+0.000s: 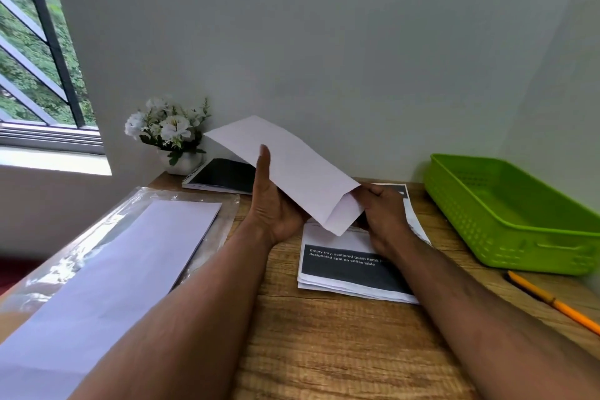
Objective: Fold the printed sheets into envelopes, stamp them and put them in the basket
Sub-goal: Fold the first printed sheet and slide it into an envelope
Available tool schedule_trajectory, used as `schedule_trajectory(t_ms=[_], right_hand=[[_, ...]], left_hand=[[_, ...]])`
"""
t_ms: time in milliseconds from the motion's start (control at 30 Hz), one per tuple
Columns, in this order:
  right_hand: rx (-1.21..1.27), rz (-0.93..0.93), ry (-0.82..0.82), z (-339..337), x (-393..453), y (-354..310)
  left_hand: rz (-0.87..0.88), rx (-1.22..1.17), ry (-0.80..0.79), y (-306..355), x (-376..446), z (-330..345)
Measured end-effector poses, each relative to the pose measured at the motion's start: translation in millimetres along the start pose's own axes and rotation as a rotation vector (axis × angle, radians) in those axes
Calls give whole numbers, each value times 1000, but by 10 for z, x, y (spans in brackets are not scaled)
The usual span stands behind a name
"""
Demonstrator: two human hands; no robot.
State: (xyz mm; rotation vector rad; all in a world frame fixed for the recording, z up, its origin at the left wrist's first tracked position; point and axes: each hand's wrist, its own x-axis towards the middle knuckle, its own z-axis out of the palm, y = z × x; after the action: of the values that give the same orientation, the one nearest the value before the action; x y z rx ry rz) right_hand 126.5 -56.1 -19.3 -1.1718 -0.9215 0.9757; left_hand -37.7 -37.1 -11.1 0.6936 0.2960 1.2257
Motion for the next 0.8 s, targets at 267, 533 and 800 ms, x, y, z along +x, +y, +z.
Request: schedule_trajectory(t_ms=[267, 533, 800], right_hand=[[-82, 121, -101, 119, -112, -115], [-845, -920, 30, 80, -152, -2], [-994, -1193, -403, 152, -322, -5]], left_hand=[[43, -132, 123, 41, 64, -45], [62, -198, 153, 20, 123, -168], [44, -154, 132, 61, 128, -235]])
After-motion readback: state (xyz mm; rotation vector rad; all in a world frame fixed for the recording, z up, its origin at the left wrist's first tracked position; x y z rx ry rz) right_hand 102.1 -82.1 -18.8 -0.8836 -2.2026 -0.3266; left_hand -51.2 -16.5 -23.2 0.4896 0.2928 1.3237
